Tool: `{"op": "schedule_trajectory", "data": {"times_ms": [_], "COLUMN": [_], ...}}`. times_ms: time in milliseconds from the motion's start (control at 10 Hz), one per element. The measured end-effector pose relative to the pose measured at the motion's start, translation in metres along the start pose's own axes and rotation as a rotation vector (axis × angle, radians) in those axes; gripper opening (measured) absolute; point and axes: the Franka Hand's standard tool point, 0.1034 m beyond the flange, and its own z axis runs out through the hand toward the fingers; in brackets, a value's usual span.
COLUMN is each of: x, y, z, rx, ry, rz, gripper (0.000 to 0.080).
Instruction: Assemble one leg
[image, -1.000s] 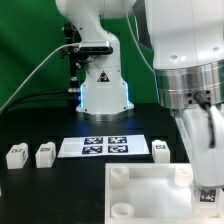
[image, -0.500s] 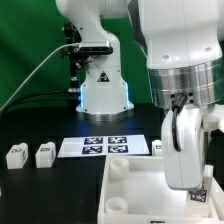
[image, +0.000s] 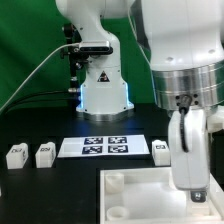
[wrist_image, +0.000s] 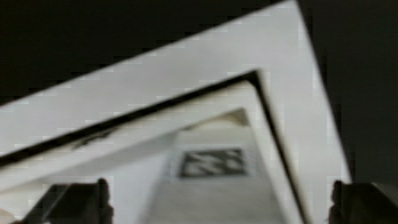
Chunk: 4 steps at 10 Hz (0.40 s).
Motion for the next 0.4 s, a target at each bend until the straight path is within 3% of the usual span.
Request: {"op": "schedule_trajectory", "data": {"times_ms": [300,400], "x": [-0.0131,-0.0117], "y": [0.0068,0.0073], "z": [-0.0119,-0.0093], "rx": [0.009,0.005], "ry": [-0.01,-0.007], "rz": [-0.024,-0.027], "gripper": [0.0649,0.0649]}}
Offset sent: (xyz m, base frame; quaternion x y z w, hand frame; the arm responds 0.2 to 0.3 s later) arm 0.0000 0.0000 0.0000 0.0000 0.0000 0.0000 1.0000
